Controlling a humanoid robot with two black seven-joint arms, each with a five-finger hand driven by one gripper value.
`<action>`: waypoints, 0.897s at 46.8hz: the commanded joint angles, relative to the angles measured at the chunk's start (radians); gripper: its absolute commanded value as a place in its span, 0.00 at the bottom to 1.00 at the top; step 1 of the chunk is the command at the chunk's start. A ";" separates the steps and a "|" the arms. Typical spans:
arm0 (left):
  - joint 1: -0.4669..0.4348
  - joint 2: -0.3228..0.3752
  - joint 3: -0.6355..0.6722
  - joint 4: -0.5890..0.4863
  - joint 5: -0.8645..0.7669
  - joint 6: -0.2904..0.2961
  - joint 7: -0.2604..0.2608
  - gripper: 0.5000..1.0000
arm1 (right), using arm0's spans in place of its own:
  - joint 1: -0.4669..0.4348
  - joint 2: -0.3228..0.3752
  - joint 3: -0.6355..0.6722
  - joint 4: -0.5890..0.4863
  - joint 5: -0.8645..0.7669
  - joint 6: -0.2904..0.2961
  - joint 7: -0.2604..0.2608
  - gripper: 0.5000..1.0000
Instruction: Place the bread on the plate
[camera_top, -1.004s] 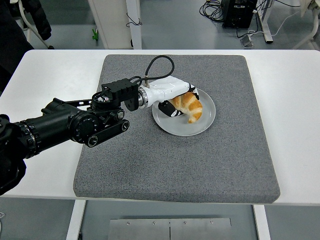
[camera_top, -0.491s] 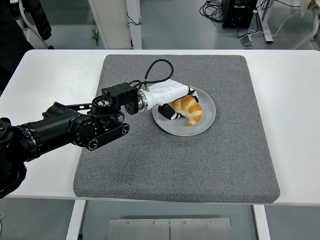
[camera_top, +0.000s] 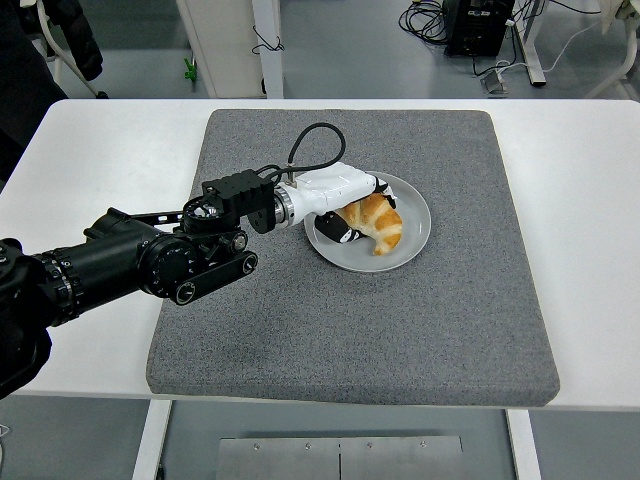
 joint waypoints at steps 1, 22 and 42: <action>0.000 0.000 0.000 0.000 0.000 0.005 0.000 0.20 | 0.000 0.000 0.000 0.000 0.000 0.000 0.000 1.00; 0.000 -0.001 0.000 0.000 0.000 0.005 0.000 0.64 | 0.000 0.000 0.000 0.000 0.000 0.000 0.000 1.00; 0.003 -0.007 0.000 0.000 -0.003 0.005 -0.002 0.70 | 0.000 0.000 0.000 0.000 0.000 0.001 0.000 1.00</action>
